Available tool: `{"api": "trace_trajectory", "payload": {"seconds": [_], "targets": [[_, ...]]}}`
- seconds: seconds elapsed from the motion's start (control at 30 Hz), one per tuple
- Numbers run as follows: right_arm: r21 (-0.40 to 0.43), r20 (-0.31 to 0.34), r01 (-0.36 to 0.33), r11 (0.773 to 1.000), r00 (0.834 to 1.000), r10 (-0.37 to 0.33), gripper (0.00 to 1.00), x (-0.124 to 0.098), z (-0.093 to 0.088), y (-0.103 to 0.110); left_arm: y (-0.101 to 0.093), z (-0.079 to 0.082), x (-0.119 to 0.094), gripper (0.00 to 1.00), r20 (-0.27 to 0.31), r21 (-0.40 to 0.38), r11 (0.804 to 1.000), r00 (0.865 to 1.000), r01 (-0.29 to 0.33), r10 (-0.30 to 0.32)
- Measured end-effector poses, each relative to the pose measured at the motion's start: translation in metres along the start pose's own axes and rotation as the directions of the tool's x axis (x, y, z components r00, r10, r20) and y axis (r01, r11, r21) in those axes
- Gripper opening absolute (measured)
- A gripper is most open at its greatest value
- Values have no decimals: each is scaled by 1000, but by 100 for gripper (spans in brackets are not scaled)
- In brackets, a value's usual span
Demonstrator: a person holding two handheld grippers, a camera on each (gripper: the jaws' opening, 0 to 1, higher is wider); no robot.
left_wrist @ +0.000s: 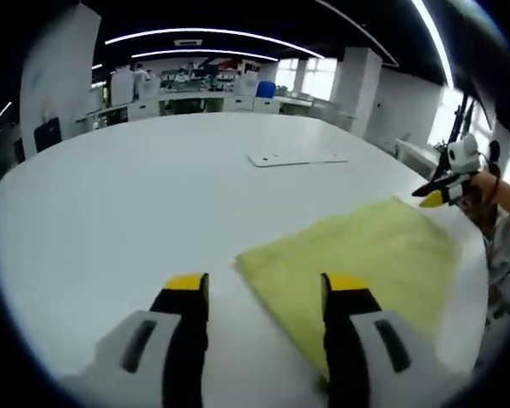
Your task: Fold the garment on the visible template until the final outline fits inside the template.
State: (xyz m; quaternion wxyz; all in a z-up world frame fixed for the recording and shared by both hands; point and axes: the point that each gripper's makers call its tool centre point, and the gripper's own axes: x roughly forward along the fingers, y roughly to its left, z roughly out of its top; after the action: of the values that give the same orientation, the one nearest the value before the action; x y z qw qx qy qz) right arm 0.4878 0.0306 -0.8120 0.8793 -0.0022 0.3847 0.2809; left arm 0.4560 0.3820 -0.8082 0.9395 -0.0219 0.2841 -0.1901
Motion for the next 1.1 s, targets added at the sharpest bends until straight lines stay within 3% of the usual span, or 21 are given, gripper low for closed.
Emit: {"api": "trace_trajectory", "payload": {"seconds": [0.23,0.53,0.77,1.1], "targets": [[-9,-2,-53,999,999,53,74,-23,-11,16,-30,-13,-24,62,-5,54,994,995,100,-100],[-70,-27,-86,994,996,85,72,-53,-43,33,-57,-34,-59,58,-29,111,981,987,159,-157],[-90,-19,-109,990,994,108,63,-72,-64,49,-73,-46,-78,48,-17,130,978,987,163,-162],[-82,-11,-114,990,993,114,42,-85,-94,62,-92,-80,-89,38,-54,101,978,983,183,-178]]}}
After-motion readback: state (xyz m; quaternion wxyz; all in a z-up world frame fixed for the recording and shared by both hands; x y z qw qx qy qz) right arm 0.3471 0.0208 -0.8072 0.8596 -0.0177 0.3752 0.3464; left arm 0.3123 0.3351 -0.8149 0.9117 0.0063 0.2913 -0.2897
